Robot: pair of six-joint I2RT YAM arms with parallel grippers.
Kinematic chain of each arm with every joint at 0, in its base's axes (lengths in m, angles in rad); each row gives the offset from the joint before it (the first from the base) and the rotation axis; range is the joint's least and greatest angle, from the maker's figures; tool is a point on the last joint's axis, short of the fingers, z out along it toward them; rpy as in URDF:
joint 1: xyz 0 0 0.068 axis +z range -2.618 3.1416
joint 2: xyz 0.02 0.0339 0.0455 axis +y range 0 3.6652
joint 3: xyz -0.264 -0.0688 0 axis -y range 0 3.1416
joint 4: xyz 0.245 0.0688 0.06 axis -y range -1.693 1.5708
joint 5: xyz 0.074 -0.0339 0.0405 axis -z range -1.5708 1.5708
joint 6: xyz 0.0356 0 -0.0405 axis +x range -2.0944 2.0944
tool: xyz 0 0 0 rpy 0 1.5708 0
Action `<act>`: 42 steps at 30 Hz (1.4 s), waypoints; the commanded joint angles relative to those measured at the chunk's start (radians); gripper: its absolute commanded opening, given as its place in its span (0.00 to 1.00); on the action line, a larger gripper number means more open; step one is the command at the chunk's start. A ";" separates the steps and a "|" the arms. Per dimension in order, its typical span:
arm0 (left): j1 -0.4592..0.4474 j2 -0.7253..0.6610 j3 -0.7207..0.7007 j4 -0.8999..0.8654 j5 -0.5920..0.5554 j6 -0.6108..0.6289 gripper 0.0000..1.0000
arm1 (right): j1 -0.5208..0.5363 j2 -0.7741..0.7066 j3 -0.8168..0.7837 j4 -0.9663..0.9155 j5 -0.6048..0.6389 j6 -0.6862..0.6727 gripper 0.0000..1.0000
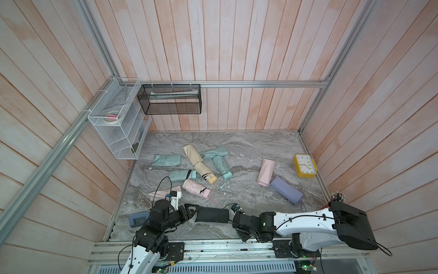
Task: Take umbrellas out of sleeves
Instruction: Take out the umbrella from the umbrella sleeve.
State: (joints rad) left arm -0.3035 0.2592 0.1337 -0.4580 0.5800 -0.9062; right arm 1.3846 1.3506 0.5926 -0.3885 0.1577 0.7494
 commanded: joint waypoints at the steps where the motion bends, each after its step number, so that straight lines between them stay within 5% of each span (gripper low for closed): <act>1: -0.005 -0.016 -0.037 -0.118 0.008 0.006 0.62 | -0.001 0.062 -0.003 -0.056 -0.064 -0.014 0.29; 6: -0.005 -0.032 -0.038 -0.130 0.008 0.001 0.63 | -0.001 0.115 0.027 -0.052 -0.058 -0.027 0.28; 17: -0.005 -0.057 -0.042 -0.157 0.003 0.000 0.63 | -0.030 0.091 0.006 -0.074 -0.010 0.040 0.00; 27: -0.005 -0.076 -0.036 -0.196 0.003 0.001 0.63 | -0.203 -0.063 -0.122 0.239 -0.186 0.099 0.00; 35: -0.006 -0.131 -0.019 -0.326 -0.001 0.015 0.54 | -0.324 -0.133 -0.095 0.164 -0.108 0.061 0.00; 42: -0.011 -0.120 -0.019 -0.403 0.013 0.075 0.48 | -0.383 -0.131 -0.091 0.195 -0.163 0.017 0.00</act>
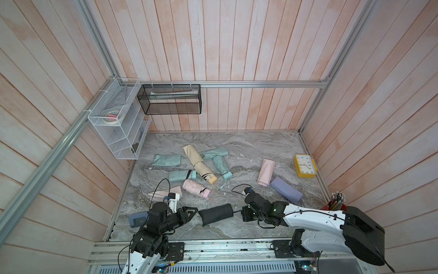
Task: Take umbrellas out of sleeves
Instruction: Take out the umbrella from the umbrella sleeve.
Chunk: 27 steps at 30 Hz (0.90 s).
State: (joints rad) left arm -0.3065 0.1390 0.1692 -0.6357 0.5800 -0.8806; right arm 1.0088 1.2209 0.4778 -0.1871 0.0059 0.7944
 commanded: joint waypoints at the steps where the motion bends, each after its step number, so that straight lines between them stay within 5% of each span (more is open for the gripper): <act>1: -0.008 0.005 -0.049 -0.239 0.007 0.058 0.48 | -0.009 0.005 0.026 -0.001 -0.019 -0.031 0.00; 10: -0.059 0.105 -0.012 -0.260 -0.061 0.109 0.43 | -0.009 0.064 0.032 0.042 -0.055 -0.047 0.00; 20: -0.512 0.397 0.036 -0.032 -0.351 -0.064 0.48 | -0.010 0.091 0.048 0.036 -0.054 -0.060 0.00; 27: -0.608 0.516 0.075 0.084 -0.473 -0.085 0.48 | -0.011 0.068 0.029 0.030 -0.050 -0.052 0.00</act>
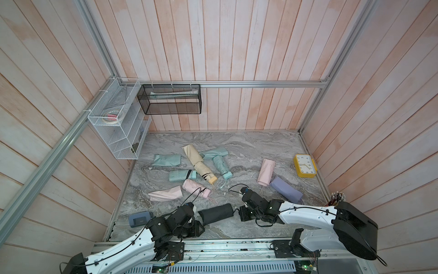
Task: Take umbrellas out of sleeves
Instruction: Take out the umbrella from the umbrella sleeve.
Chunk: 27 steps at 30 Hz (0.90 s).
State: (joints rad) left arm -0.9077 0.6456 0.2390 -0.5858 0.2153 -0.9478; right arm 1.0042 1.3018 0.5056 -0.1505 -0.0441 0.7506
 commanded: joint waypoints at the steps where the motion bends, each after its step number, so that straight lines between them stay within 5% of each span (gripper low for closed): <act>1: -0.008 0.013 0.011 0.036 -0.122 -0.010 0.48 | -0.007 -0.017 -0.004 -0.007 0.002 -0.007 0.00; 13: -0.008 0.144 0.047 0.162 -0.124 0.050 0.38 | -0.007 -0.022 -0.030 0.014 -0.002 0.002 0.00; 27: -0.007 0.142 0.042 0.222 -0.074 0.078 0.23 | -0.007 -0.029 -0.050 0.031 -0.006 0.010 0.00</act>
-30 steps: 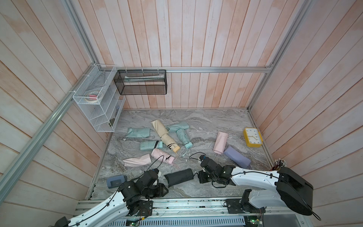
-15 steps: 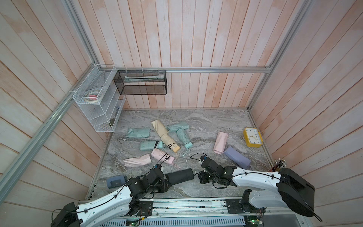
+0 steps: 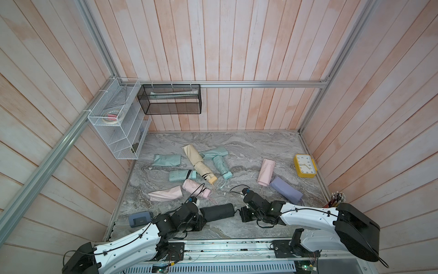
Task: Take umbrellas out of sleeves
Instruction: Take out the umbrella from the umbrella sleeve.
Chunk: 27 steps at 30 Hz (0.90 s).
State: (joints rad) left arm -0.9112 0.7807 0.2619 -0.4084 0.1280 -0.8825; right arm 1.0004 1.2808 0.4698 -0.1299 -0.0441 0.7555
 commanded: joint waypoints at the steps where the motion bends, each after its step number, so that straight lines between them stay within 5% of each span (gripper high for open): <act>1: -0.005 0.011 0.019 0.049 0.013 0.013 0.20 | -0.004 -0.009 -0.017 0.010 -0.006 0.005 0.00; 6: -0.004 0.006 0.019 0.044 0.004 0.010 0.01 | -0.003 -0.016 -0.018 0.004 -0.004 0.007 0.00; 27: -0.002 -0.156 -0.008 -0.078 -0.057 -0.056 0.00 | -0.009 -0.107 -0.042 -0.065 0.083 0.033 0.00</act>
State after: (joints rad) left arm -0.9127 0.6449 0.2615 -0.4606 0.0956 -0.9287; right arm 0.9977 1.1831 0.4435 -0.1581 0.0101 0.7761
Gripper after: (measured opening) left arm 0.043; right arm 0.040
